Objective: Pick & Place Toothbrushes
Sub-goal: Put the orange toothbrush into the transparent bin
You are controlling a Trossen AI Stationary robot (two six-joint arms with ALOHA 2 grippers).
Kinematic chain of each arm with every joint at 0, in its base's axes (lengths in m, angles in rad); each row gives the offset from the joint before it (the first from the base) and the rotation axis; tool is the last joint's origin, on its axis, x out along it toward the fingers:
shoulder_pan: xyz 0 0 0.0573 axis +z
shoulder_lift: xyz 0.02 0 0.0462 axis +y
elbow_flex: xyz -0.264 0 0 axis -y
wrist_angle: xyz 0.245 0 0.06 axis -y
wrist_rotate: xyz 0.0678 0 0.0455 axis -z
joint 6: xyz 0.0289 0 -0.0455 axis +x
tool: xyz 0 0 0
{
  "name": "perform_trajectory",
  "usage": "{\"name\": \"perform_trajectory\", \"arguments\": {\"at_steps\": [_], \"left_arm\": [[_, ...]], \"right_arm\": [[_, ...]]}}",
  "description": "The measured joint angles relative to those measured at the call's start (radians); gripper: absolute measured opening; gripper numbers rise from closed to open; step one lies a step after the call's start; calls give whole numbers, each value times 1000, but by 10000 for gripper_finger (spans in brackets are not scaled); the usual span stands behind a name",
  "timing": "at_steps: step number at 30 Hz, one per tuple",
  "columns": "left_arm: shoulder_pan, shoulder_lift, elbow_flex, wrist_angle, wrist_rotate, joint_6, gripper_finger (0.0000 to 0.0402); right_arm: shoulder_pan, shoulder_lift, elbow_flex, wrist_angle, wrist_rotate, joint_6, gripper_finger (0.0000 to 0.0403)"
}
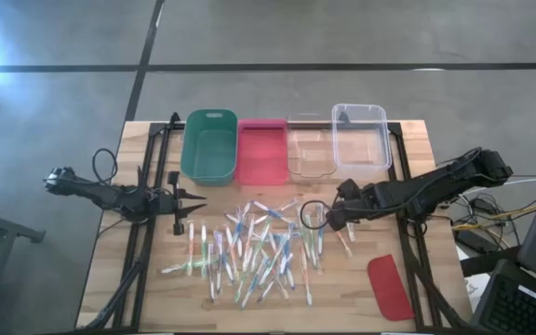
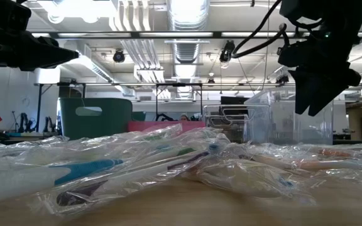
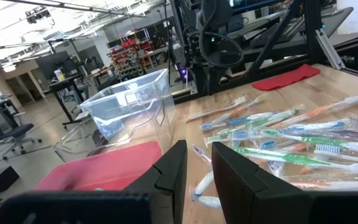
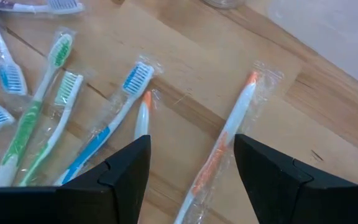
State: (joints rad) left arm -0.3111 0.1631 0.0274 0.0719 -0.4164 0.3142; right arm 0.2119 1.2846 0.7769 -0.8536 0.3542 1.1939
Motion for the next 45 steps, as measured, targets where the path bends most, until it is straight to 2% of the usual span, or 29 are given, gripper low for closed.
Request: {"name": "perform_trajectory", "arguments": {"at_steps": [7,15,21,34,45], "left_arm": [[0,0,0,4,0,0,81],[0,0,0,3,0,0,81],[0,0,0,3,0,0,81],[0,0,0,-1,0,0,81],[0,0,0,0,0,0,81]], "right_arm": [[0,0,-10,0,-6,21,227],[0,0,-90,10,-15,105,249],[0,0,-158,92,-16,117,256],[-1,0,-298,290,-15,115,217],[0,-3,-332,310,2,111,176]]}}
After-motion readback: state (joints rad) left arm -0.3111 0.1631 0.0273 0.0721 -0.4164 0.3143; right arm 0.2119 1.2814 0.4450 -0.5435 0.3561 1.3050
